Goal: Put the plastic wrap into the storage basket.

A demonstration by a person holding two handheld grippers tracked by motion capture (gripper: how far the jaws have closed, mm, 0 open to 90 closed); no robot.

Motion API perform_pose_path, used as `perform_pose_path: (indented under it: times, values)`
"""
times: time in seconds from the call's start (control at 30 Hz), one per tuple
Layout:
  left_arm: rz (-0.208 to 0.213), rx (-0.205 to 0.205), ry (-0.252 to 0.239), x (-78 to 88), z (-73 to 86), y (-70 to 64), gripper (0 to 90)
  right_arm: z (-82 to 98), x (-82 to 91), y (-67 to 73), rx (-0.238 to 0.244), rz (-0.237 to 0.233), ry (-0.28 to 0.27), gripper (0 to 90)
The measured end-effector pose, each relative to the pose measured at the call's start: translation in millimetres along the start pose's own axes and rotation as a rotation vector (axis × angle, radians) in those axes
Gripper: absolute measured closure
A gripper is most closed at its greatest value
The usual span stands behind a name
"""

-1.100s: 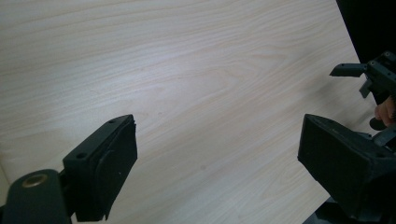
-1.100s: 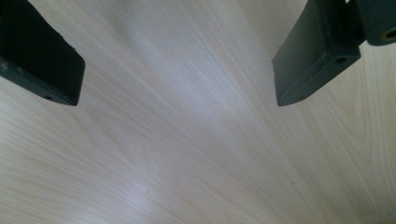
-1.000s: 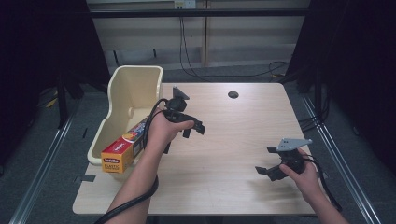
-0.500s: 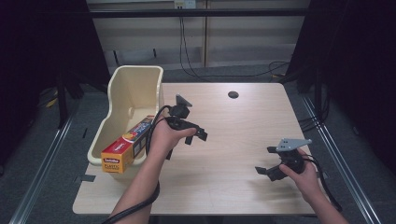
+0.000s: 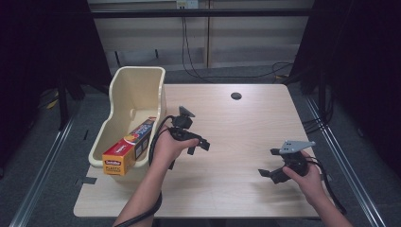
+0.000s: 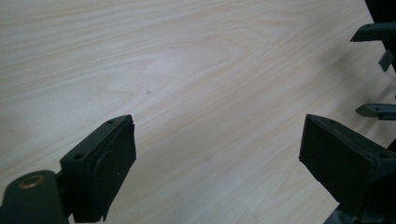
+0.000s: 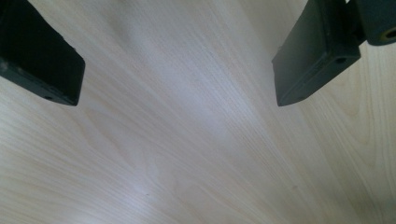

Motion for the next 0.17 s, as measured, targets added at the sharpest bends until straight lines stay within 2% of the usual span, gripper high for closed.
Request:
perform_pose_path:
  times: [0.17]
  values:
    - [-0.003, -0.026, -0.002, -6.4, 6.1, 2.7, 10.6, 1.8, -1.3, -0.5, 0.002, 0.000, 0.005, 1.9]
Point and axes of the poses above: each handheld gripper's, and its own axes: x roughly backward along the jaws, z roughly out of its underside, y roughly to its left, the point moved 10 cm from there along -x, roughly forward along the jaws, and after that the axes turned 9 degrees about x, right-handed, at the moved point
